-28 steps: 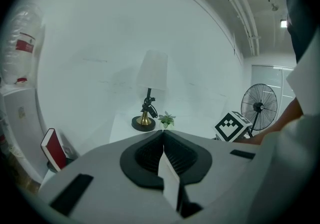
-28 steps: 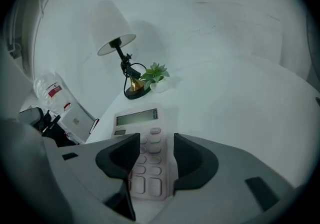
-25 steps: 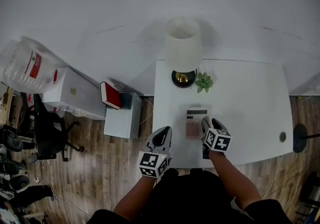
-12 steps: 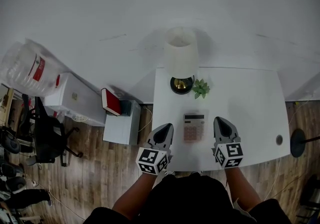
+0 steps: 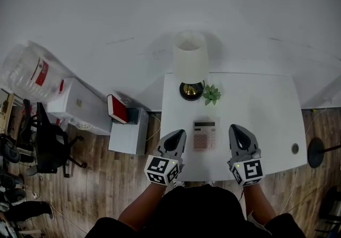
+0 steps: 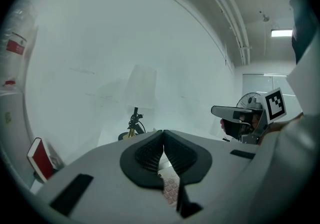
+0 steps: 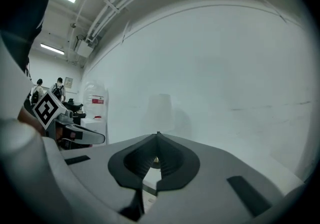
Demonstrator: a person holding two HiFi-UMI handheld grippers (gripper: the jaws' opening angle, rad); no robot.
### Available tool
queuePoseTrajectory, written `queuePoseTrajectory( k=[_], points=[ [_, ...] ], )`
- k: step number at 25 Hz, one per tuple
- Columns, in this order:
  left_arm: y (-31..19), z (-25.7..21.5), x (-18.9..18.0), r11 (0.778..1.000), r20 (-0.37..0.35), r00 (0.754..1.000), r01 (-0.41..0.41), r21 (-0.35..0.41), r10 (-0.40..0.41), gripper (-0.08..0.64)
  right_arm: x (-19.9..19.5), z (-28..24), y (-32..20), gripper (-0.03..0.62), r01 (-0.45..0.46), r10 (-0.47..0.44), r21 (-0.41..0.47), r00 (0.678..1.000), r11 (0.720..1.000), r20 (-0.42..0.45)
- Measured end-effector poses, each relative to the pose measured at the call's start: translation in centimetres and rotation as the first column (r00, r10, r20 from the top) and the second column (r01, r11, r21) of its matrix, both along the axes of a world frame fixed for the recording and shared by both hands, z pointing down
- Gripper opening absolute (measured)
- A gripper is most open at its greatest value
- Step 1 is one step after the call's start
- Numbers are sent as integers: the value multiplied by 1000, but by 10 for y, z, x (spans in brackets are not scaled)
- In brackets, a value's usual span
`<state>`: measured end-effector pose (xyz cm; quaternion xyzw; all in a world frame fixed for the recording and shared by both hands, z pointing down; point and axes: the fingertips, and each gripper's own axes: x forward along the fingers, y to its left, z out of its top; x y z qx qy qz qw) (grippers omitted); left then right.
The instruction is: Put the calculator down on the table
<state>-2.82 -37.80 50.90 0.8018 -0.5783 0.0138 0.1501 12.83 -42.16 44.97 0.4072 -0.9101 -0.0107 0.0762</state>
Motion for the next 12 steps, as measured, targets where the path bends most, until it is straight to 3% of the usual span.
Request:
queuePoseTrajectory(
  k=[7,12],
  points=[
    [1,-3,-5,1000,-55,998,23,-9,-24,20,-1,0,5,17,-8,8,7,1000,1000,15],
    [4,-1,-4,1000,-46,999,11,-11,-12,20,-6,0,19,17,-6,6,36,1000,999,24]
  ],
)
